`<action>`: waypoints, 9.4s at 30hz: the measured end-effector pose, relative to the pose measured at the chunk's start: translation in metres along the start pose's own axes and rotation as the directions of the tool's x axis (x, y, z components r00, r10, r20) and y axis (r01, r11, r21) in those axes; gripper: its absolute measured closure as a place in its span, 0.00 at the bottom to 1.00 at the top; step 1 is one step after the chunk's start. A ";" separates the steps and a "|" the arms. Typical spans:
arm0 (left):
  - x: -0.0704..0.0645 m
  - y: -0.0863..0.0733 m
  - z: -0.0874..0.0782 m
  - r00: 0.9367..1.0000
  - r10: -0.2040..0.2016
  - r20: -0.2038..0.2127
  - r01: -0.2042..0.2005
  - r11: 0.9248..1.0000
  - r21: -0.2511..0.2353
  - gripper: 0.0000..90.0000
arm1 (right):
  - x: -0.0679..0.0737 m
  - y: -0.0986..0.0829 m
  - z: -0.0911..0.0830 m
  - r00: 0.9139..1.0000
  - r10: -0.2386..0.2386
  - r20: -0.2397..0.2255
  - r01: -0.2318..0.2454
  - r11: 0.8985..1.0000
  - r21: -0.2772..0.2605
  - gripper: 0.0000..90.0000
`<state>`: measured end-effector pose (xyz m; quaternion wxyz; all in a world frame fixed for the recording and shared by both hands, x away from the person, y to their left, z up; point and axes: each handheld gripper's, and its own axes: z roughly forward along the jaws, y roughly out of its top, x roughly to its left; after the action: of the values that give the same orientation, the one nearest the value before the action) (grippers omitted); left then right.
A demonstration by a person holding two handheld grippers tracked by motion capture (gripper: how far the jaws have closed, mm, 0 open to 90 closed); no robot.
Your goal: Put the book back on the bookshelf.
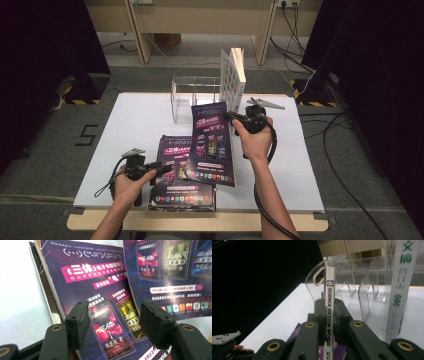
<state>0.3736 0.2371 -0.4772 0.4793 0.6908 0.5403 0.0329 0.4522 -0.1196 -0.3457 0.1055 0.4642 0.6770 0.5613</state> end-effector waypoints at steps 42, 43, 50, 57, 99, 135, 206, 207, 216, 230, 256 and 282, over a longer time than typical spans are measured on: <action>0.002 0.001 -0.001 1.000 0.003 -0.005 -0.003 1.000 -0.007 0.44 | 0.024 0.030 -0.003 0.983 -0.116 0.139 0.143 0.969 -0.199 0.93; 0.002 0.001 -0.001 1.000 0.002 -0.005 -0.002 1.000 -0.007 0.44 | 0.023 0.031 -0.002 0.983 -0.118 0.143 0.146 0.968 -0.204 0.93; 0.002 0.001 0.000 1.000 0.008 -0.008 -0.008 1.000 -0.004 0.44 | 0.023 0.034 0.001 0.980 -0.118 0.158 0.152 0.964 -0.220 0.93; 0.002 0.000 0.001 1.000 0.010 -0.008 -0.010 1.000 -0.002 0.45 | 0.023 0.037 0.005 0.978 -0.122 0.171 0.160 0.961 -0.226 0.93; 0.003 0.000 0.000 1.000 0.013 -0.009 -0.013 1.000 0.004 0.45 | 0.029 0.060 0.025 0.969 -0.135 0.206 0.190 0.941 -0.279 0.93; 0.003 0.000 0.001 1.000 0.010 -0.004 -0.010 1.000 0.006 0.45 | 0.030 0.071 0.038 0.964 -0.142 0.224 0.214 0.917 -0.338 0.93; 0.008 0.001 -0.001 1.000 0.004 -0.006 -0.005 1.000 -0.008 0.45 | 0.024 0.104 0.081 0.954 -0.136 0.268 0.232 0.899 -0.372 0.93; 0.008 0.001 -0.001 1.000 0.004 -0.005 -0.004 1.000 -0.006 0.45 | 0.023 0.104 0.082 0.954 -0.138 0.268 0.234 0.899 -0.370 0.93; 0.008 0.001 -0.001 1.000 0.006 -0.004 -0.006 1.000 -0.005 0.45 | 0.021 0.103 0.087 0.952 -0.133 0.276 0.231 0.903 -0.363 0.93; 0.008 0.000 0.000 1.000 0.008 -0.002 -0.008 1.000 0.001 0.45 | 0.021 0.105 0.094 0.946 -0.136 0.293 0.242 0.901 -0.361 0.93; 0.009 0.000 -0.001 1.000 0.005 0.003 -0.005 1.000 -0.003 0.45 | 0.018 0.085 0.115 0.926 -0.143 0.349 0.261 0.910 -0.322 0.93; 0.008 -0.001 -0.001 1.000 -0.006 0.011 0.006 1.000 -0.007 0.45 | 0.032 0.045 0.077 0.918 -0.163 0.361 0.286 0.903 -0.321 0.91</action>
<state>0.3758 0.2440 -0.4808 0.4851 0.6875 0.5396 0.0294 0.5084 -0.0475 -0.3220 0.3657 0.4400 0.5825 0.5773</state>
